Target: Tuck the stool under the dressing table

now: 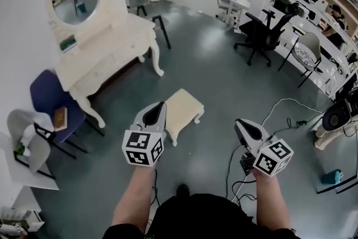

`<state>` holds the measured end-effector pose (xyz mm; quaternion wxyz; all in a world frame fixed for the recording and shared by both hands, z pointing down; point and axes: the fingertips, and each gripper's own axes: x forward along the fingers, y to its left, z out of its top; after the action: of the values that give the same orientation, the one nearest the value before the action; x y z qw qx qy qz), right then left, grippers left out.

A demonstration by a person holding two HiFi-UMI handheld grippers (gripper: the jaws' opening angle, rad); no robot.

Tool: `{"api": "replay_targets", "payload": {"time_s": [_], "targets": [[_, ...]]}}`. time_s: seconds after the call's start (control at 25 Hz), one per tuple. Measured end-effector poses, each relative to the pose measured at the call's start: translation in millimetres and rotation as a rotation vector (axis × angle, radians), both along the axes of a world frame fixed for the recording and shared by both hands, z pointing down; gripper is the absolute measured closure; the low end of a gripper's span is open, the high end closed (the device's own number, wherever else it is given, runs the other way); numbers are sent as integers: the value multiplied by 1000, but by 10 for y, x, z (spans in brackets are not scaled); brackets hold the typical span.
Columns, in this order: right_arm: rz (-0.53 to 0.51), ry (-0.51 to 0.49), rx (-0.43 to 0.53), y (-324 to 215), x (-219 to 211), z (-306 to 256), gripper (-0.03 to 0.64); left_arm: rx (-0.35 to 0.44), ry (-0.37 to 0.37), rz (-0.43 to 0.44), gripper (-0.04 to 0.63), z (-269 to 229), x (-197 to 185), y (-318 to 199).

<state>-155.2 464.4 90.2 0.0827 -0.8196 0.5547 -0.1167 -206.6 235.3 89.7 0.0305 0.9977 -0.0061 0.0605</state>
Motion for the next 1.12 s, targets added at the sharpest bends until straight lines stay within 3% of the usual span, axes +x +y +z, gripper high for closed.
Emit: {"api": "replay_targets", "payload": {"time_s": [0.56,0.84,1.12], "targets": [[-50,-39,12,-550,585,114,612,-1,-50,-28,575,125,428,-474],[-146,-55,40,-841,1196,189,612,5,-88,-115,575,253,764,-633],[-296,-87,26,-1133,2107,295,612,-17,-115,-254,575,315,1452,-775]]}}
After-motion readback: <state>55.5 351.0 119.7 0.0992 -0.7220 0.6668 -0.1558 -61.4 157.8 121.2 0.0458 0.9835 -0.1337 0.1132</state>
